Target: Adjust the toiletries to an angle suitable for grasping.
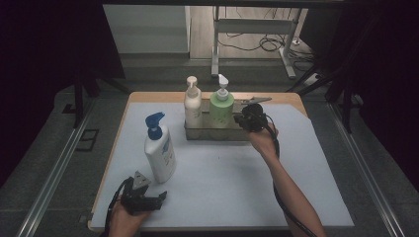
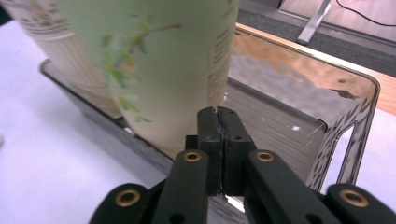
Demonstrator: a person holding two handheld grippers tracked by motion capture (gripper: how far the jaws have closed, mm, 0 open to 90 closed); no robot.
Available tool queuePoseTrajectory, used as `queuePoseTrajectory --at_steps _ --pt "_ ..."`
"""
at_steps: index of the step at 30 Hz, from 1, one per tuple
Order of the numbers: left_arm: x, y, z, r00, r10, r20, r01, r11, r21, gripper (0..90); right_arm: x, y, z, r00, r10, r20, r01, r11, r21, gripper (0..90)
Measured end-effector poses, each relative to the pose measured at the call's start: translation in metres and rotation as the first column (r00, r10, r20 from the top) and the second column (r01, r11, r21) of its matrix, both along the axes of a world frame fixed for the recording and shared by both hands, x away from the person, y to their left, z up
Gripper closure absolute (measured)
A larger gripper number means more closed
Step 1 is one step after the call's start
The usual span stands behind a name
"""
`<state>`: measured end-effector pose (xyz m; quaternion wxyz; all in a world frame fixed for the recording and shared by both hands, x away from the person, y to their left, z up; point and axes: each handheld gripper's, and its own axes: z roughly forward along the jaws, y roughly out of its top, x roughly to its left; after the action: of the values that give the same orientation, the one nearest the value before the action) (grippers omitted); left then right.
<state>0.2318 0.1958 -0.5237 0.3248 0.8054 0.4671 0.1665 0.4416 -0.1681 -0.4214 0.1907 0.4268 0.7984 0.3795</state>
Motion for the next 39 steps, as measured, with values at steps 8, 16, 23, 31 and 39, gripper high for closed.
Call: queuePoseTrajectory --at_steps 8,16,23,31,39 --pt "0.000 0.000 0.000 1.0000 0.000 0.000 0.000 1.0000 0.000 11.7 0.018 0.001 -0.009 0.9986 -0.049 -0.018 0.049 0.9987 -0.012 89.7" --pt "0.000 0.000 0.000 1.0000 0.001 0.000 -0.001 1.0000 0.000 11.7 0.031 0.005 -0.021 0.9974 -0.048 -0.054 0.048 0.9988 0.006 89.7" --pt "0.000 0.000 0.000 1.0000 0.001 0.000 -0.001 1.0000 0.000 11.7 0.036 0.005 -0.027 0.9947 -0.047 -0.091 0.051 0.9979 0.039 89.7" --pt "0.000 0.000 0.000 1.0000 0.000 0.000 0.000 1.0000 0.000 11.7 0.036 0.008 -0.031 0.9946 -0.046 -0.093 0.049 0.9984 0.027 89.7" --pt "0.000 0.000 0.000 1.0000 0.001 0.000 -0.001 1.0000 0.000 11.7 0.036 0.014 -0.032 0.9944 -0.034 -0.100 0.038 0.9986 0.036 89.7"
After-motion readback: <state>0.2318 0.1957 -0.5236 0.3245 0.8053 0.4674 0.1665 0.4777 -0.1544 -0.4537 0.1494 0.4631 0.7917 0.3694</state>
